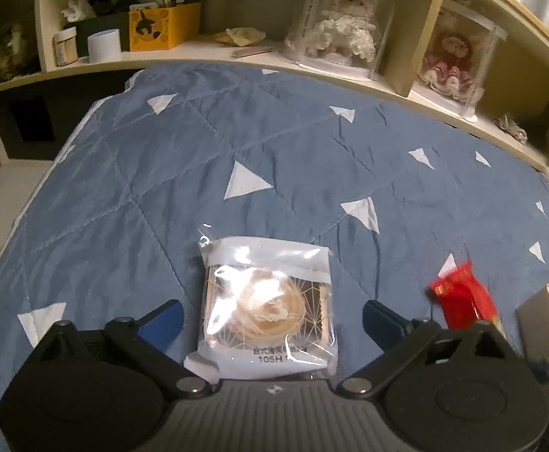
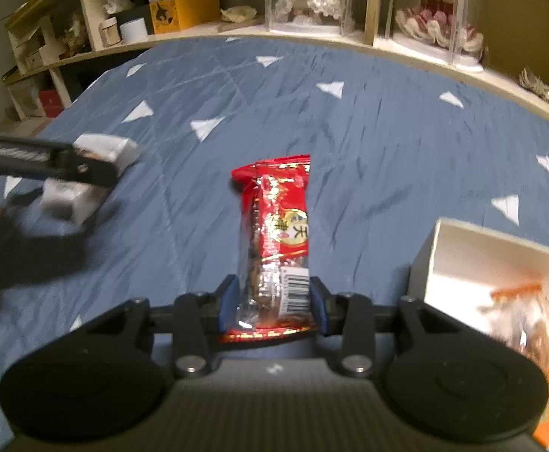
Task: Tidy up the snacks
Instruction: 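Grasp the white-wrapped round cake with the left gripper while the right gripper grasps the red bar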
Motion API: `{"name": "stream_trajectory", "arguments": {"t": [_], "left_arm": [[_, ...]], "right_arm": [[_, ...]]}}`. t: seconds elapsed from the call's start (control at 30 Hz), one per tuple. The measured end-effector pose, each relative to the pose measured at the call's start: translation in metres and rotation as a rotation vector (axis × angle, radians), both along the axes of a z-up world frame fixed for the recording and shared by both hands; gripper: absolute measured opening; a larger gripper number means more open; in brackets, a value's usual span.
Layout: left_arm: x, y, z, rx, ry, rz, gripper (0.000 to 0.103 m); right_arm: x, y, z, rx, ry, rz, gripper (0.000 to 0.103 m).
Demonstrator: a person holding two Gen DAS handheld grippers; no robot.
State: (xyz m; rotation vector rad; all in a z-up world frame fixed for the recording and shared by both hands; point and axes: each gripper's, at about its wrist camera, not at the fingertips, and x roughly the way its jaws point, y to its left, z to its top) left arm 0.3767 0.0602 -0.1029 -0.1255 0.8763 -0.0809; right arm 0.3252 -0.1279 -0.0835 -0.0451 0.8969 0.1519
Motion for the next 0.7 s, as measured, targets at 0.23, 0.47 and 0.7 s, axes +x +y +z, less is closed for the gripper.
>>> {"name": "stream_trajectory", "arguments": {"t": [0.23,0.47,0.7], "left_arm": [[0.002,-0.005,-0.004,0.044,0.008,0.016,0.094],[0.006,-0.007,-0.005,0.049,0.010,0.028,0.089],[0.008,-0.018,-0.009,0.109,0.021,0.006,0.087]], "right_arm": [[-0.031,0.003,0.002,0.021,0.077,0.009,0.045],[-0.073,0.013,0.004,0.031,0.151,0.032,0.045],[-0.093,0.033,0.004,0.020,0.150,0.076,0.059]]}}
